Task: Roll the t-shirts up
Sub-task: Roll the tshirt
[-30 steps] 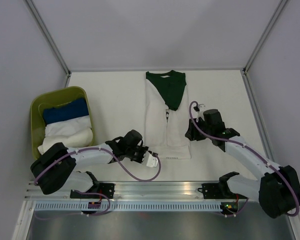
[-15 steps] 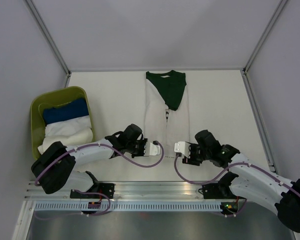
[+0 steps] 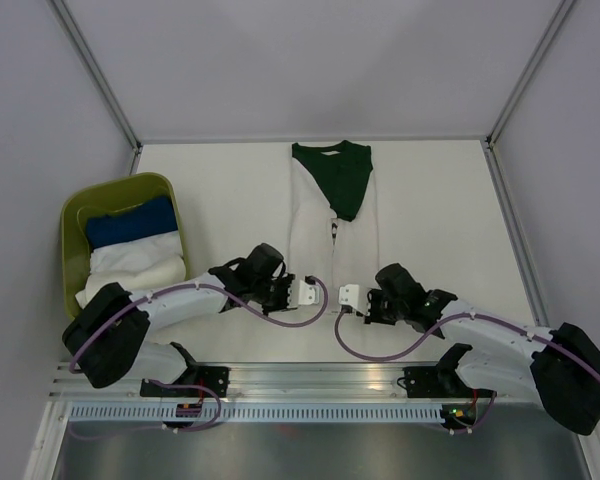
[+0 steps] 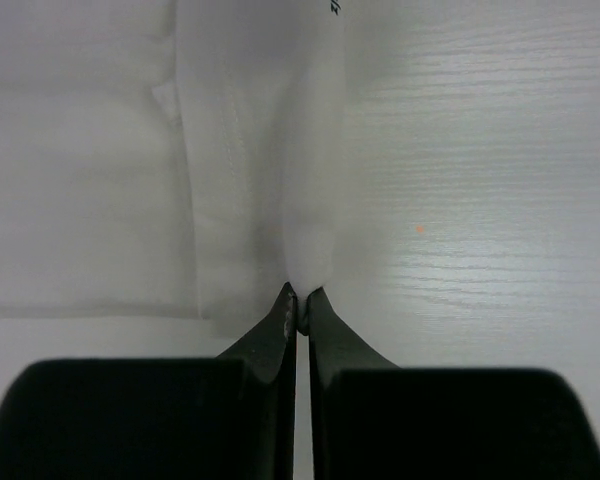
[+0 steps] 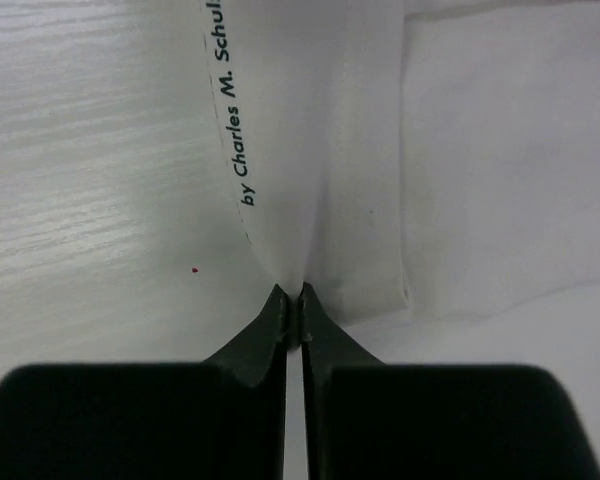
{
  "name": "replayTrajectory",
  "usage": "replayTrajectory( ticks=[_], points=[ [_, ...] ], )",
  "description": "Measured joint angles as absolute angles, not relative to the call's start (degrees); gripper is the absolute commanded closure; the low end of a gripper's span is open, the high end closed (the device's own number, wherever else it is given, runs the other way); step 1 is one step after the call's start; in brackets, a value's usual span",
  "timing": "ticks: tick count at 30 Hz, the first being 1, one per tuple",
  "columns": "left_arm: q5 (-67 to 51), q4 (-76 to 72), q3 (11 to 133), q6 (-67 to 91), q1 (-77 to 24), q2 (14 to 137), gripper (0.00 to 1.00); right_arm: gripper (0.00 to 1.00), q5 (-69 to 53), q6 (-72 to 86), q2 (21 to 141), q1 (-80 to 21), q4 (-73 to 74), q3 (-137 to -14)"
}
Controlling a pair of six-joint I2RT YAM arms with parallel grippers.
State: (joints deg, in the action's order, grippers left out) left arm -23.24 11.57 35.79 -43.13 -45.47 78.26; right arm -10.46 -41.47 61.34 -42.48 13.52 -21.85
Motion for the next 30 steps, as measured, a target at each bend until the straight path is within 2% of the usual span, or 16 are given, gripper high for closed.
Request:
replayTrajectory(
  ticks=[1,12,23,27,28,30],
  points=[
    [-24.3,12.4,36.3,-43.0,-45.0,78.3,0.98,1.00,-10.4,-41.0,61.6,-42.5,13.5,-21.9],
    [-44.1,37.1,49.6,-44.0,-32.8,82.3,0.98,1.00,-25.5,-45.7,64.4,-40.0,36.1,-35.7],
    [-46.3,42.2,58.9,-41.7,-27.0,97.7,0.98,0.99,-32.2,-39.4,77.1,-27.4,31.6,-40.5],
    [-43.7,41.1,59.5,-39.5,-26.3,100.1,0.97,0.86,-30.9,-36.1,80.5,-27.1,28.3,-41.2],
    [-43.1,40.7,59.5,-38.9,-26.4,100.2,0.96,0.77,-30.5,-35.1,80.6,-26.8,27.5,-41.2],
    [-42.1,39.9,59.6,-37.8,-26.4,100.2,0.94,0.66,-29.5,-32.9,80.7,-26.1,25.9,-41.2]
  ],
)
